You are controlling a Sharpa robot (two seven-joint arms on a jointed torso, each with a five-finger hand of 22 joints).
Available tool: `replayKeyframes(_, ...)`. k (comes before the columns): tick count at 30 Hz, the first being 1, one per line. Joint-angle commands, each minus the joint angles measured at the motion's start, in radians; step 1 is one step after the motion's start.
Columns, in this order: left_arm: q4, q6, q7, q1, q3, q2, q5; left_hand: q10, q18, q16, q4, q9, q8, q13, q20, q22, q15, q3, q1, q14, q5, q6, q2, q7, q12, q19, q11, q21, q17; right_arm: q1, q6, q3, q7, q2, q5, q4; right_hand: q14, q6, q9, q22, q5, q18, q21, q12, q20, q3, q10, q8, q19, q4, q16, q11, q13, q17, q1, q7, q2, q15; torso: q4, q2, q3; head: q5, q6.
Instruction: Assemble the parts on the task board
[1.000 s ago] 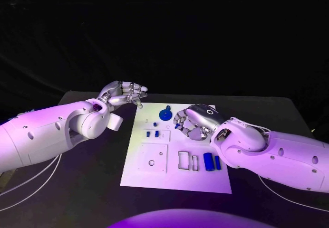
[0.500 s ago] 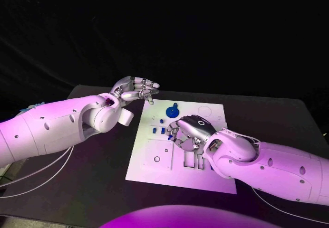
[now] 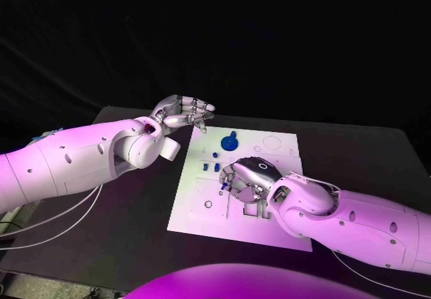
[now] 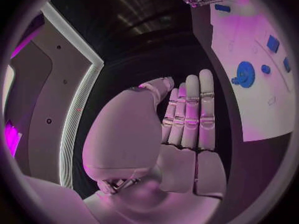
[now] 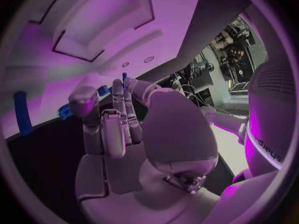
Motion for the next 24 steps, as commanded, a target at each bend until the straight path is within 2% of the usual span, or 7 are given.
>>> replayKeyframes(1, 0.003, 0.011, 0.01, 0.001, 0.001, 0.002, 0.005, -0.004, 0.004, -0.006, -0.006, -0.001, -0.006, -0.001, 0.0, -0.001, 0.0, -0.002, -0.01, -0.005, 0.003, -0.006, -0.001, 0.004, -0.005, -0.008, 0.0, -0.006, -0.001, -0.006, 0.028, 0.0, 0.005, 0.003, -0.006, -0.001, 0.061, 0.006, 0.001, 0.0, -0.004, -0.011, -0.004, -0.004, 0.002, -0.002, 0.004, 0.004, -0.003, 0.002, 0.0, 0.0, -0.001, 0.05, -0.01, -0.003, -0.003, -0.007, -0.0007, 0.0, 0.0003, 0.001, -0.003)
replayKeyframes(24, 0.003, 0.017, 0.004, 0.001, 0.001, 0.002, 0.005, -0.004, 0.004, -0.008, -0.007, -0.001, -0.005, 0.0, 0.002, -0.002, 0.001, -0.002, -0.016, -0.004, 0.003, -0.007, 0.0, 0.004, -0.005, -0.009, 0.0, -0.008, -0.001, -0.017, 0.033, -0.001, -0.005, 0.019, -0.022, -0.023, 0.061, 0.005, 0.001, -0.001, -0.004, -0.011, -0.006, -0.005, 0.002, -0.002, 0.004, 0.004, -0.004, 0.001, -0.001, -0.001, -0.001, 0.047, -0.012, -0.003, -0.003, -0.007, 0.0, 0.001, -0.0007, 0.003, -0.008)
